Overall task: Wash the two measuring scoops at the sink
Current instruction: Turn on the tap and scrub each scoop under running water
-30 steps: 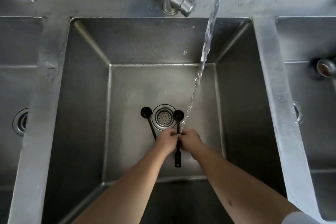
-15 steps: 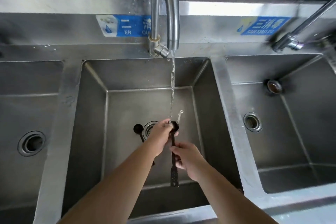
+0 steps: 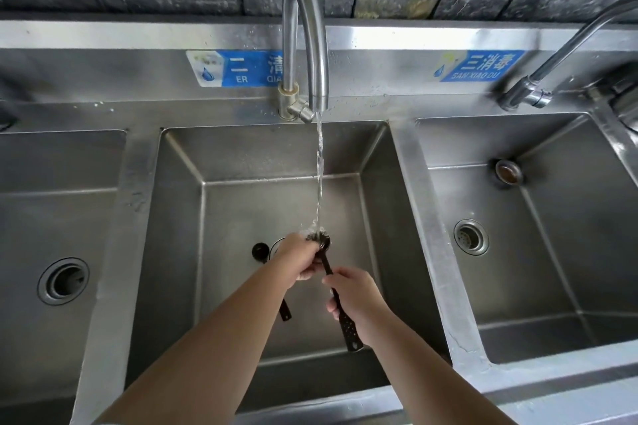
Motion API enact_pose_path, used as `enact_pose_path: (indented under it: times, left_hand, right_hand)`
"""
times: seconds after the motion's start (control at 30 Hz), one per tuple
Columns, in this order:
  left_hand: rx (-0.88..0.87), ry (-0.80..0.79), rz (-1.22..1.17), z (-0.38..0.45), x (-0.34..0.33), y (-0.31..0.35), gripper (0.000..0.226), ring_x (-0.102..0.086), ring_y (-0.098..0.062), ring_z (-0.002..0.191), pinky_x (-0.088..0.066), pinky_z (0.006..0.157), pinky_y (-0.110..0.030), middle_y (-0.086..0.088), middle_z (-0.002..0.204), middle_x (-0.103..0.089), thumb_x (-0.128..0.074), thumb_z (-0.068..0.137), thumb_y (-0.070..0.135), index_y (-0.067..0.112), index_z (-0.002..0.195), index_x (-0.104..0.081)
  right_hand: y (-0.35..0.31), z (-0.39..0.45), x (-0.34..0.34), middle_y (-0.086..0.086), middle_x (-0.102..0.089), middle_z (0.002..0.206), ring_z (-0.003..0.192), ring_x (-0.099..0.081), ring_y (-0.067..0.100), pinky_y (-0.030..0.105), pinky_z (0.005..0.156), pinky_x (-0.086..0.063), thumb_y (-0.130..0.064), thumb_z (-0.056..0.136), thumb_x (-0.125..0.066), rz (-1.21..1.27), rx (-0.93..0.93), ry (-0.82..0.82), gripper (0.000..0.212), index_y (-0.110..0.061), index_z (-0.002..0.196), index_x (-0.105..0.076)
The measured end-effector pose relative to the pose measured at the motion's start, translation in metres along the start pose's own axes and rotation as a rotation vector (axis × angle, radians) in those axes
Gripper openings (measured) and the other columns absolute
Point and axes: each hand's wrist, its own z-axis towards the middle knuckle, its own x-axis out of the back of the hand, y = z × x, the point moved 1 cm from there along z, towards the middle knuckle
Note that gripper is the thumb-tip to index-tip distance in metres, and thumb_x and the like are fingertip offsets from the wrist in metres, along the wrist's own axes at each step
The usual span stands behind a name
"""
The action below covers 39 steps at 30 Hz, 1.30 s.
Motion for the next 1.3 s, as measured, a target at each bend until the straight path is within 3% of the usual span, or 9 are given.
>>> enact_pose_path:
  times: [0.13, 0.27, 0.4, 0.57, 0.73, 0.87, 0.97, 1.13, 1.3]
  left_hand:
    - [-0.044, -0.211, -0.568, -0.006, -0.010, 0.008, 0.029, -0.056, -0.022, 0.060, -0.050, 0.055, -0.027, -0.015, 0.078, -0.052, -0.026, 0.089, -0.014, 0.004, 0.089, -0.050]
    - [-0.050, -0.230, -0.867, -0.002, -0.014, 0.011, 0.032, -0.069, -0.026, 0.075, -0.059, 0.066, -0.026, -0.021, 0.090, -0.062, -0.031, 0.087, -0.021, -0.003, 0.099, -0.055]
    - [-0.060, -0.095, -0.662, 0.002, -0.011, 0.011, 0.010, -0.070, -0.018, 0.061, -0.053, 0.048, -0.022, -0.019, 0.086, -0.066, -0.050, 0.091, -0.005, 0.001, 0.096, -0.058]
    - [-0.074, 0.046, -0.328, -0.002, -0.002, 0.015, 0.012, -0.070, -0.017, 0.057, -0.058, 0.052, -0.028, -0.011, 0.072, -0.072, -0.050, 0.091, 0.003, 0.003, 0.091, -0.061]
    - [-0.110, -0.182, -0.537, -0.008, -0.005, 0.010, 0.024, -0.073, -0.020, 0.079, -0.057, 0.065, -0.032, -0.011, 0.088, -0.075, -0.046, 0.099, 0.021, 0.003, 0.112, -0.054]
    - [-0.190, -0.259, -0.371, -0.009, 0.004, 0.016, 0.037, -0.066, -0.024, 0.075, -0.051, 0.059, -0.033, -0.011, 0.086, -0.069, -0.073, 0.074, 0.026, -0.002, 0.097, -0.066]
    - [-0.257, -0.211, -0.298, -0.009, 0.011, 0.023, 0.018, -0.066, -0.024, 0.075, -0.049, 0.058, -0.033, -0.011, 0.092, -0.072, -0.067, 0.084, 0.022, 0.007, 0.093, -0.071]
    - [-0.327, -0.157, -0.310, -0.014, 0.017, 0.049, 0.017, -0.065, -0.019, 0.059, -0.046, 0.042, -0.026, -0.012, 0.105, -0.071, -0.056, 0.092, 0.005, 0.008, 0.104, -0.067]
    - [-0.454, -0.144, -0.295, -0.022, 0.029, 0.089, 0.043, -0.059, -0.024, 0.062, -0.041, 0.045, -0.027, -0.006, 0.097, -0.071, -0.048, 0.093, -0.001, 0.030, 0.083, -0.076]
  right_hand:
    - [-0.003, -0.006, -0.004, 0.006, -0.061, 0.050, 0.039, -0.050, 0.015, 0.025, 0.045, -0.042, -0.016, 0.089, -0.055, -0.005, 0.021, 0.008, 0.016, -0.014, 0.088, -0.071]
    - [-0.012, -0.007, -0.004, 0.005, -0.060, 0.047, 0.036, -0.048, 0.014, 0.023, 0.041, -0.041, -0.016, 0.088, -0.055, 0.058, 0.053, 0.033, 0.018, -0.016, 0.082, -0.072]
    - [-0.015, -0.008, -0.007, 0.004, -0.060, 0.047, 0.037, -0.046, 0.013, 0.022, 0.041, -0.040, -0.019, 0.087, -0.056, 0.023, 0.098, 0.022, 0.019, -0.020, 0.080, -0.074]
    - [-0.012, -0.002, -0.010, 0.004, -0.061, 0.048, 0.038, -0.048, 0.012, 0.022, 0.042, -0.041, -0.020, 0.090, -0.055, 0.003, 0.101, 0.032, 0.020, -0.022, 0.084, -0.073]
    - [-0.018, 0.006, -0.011, 0.006, -0.061, 0.052, 0.047, -0.053, 0.017, 0.028, 0.045, -0.044, -0.016, 0.093, -0.057, 0.175, 0.111, -0.038, 0.019, -0.018, 0.086, -0.074]
    - [-0.025, 0.015, -0.013, 0.009, -0.060, 0.057, 0.051, -0.053, 0.020, 0.032, 0.047, -0.043, -0.010, 0.094, -0.057, 0.281, 0.127, -0.082, 0.019, -0.010, 0.086, -0.074]
    - [-0.037, 0.023, -0.014, 0.011, -0.063, 0.064, 0.050, -0.054, 0.018, 0.031, 0.048, -0.043, -0.007, 0.096, -0.055, 0.375, 0.140, -0.131, 0.017, -0.004, 0.096, -0.072]
    - [-0.071, 0.034, -0.016, 0.016, -0.058, 0.068, 0.053, -0.050, 0.020, 0.031, 0.052, -0.042, -0.008, 0.096, -0.057, 0.391, 0.201, -0.202, 0.015, -0.003, 0.093, -0.070]
    - [-0.110, 0.036, -0.020, 0.015, -0.058, 0.068, 0.052, -0.051, 0.018, 0.027, 0.048, -0.041, -0.009, 0.098, -0.054, 0.432, 0.242, -0.268, 0.016, -0.001, 0.093, -0.066]
